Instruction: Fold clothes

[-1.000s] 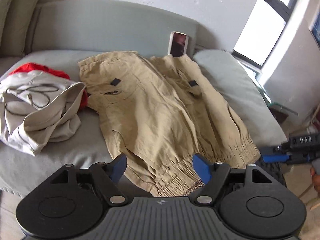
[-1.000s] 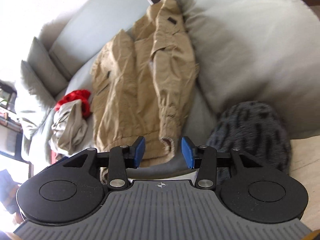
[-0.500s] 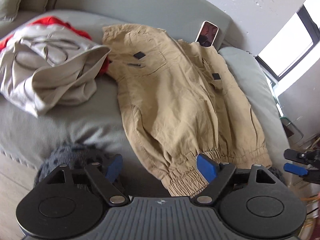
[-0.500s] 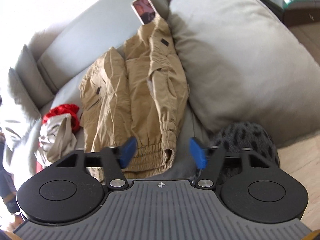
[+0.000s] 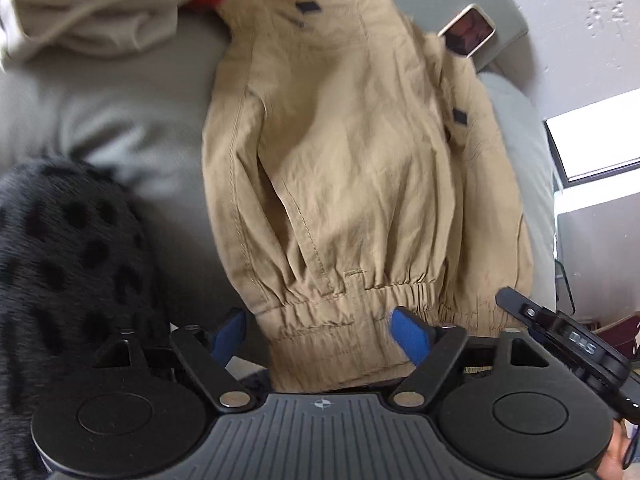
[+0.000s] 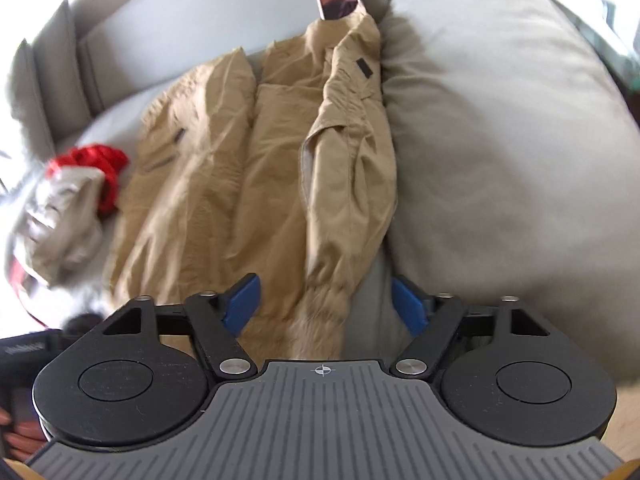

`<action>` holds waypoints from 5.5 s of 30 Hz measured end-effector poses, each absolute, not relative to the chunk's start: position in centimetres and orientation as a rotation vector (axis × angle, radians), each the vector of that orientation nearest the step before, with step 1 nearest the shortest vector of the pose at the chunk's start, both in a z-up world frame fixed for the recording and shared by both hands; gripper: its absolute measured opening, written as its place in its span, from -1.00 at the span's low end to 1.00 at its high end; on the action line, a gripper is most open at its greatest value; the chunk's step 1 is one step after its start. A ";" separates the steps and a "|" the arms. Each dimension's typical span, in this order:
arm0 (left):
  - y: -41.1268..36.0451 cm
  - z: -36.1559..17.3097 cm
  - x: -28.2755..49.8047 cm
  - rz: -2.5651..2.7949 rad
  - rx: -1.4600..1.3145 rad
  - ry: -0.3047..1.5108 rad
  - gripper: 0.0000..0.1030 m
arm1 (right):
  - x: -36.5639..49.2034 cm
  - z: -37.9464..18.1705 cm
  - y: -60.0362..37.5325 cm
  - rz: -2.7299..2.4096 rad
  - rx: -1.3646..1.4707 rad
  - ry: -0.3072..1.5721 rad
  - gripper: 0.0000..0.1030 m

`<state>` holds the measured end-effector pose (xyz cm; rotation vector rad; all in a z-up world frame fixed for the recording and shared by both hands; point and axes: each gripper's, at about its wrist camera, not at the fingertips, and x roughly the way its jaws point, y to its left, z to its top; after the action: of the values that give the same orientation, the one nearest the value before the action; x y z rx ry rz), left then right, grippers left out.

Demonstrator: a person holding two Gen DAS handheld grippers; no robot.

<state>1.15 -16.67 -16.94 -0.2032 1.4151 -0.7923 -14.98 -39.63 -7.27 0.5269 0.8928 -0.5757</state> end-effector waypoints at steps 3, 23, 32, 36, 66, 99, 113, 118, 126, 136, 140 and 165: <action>-17.2 -15.1 0.7 -0.805 -0.098 1.331 -0.81 | -16.0 -7.3 -40.5 -0.610 0.543 0.865 -0.80; -13.0 -6.6 0.3 -0.700 0.127 1.145 -0.18 | -21.9 -4.5 -41.4 -0.578 0.809 0.825 0.15; -14.5 -0.5 0.6 -0.764 0.071 0.953 0.27 | -21.8 2.5 -42.0 -0.557 0.774 0.586 0.16; -15.0 -0.3 0.2 -0.786 0.089 0.932 0.34 | -21.1 3.7 -41.3 -0.556 0.740 0.561 0.17; -11.9 8.8 4.5 -0.725 -0.061 0.513 0.51 | -13.5 16.0 -37.8 -0.382 0.392 0.366 0.46; -28.4 -18.3 41.5 -0.506 -0.256 1.145 0.74 | 28.5 -15.8 -60.7 -0.369 0.773 0.811 0.34; -29.5 -13.2 36.1 -0.624 0.006 0.668 -0.65 | 26.5 -12.2 -58.0 -0.346 0.408 0.455 -0.96; -28.9 -13.9 35.4 -0.429 0.128 0.779 -0.35 | 28.5 -15.9 -57.4 -0.395 0.479 0.747 -0.46; -25.6 -6.0 26.5 -0.677 0.063 0.803 0.02 | 15.4 -7.3 -58.8 -0.410 0.627 0.584 0.17; -24.6 1.1 8.7 -1.023 0.195 0.750 0.38 | -8.3 -0.3 -58.7 -0.597 0.850 0.450 0.22; -25.6 0.7 2.5 -1.100 0.270 0.786 0.40 | -14.1 1.5 -55.6 -0.637 0.816 0.419 0.32; -40.9 -8.0 -10.5 -1.090 0.402 0.865 0.42 | -17.6 0.8 -65.7 -0.507 0.764 0.594 0.23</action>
<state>-10.53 -40.94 -8.03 0.4019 0.8650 -1.0900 -17.58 -65.71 0.78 0.7642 0.5937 -0.5069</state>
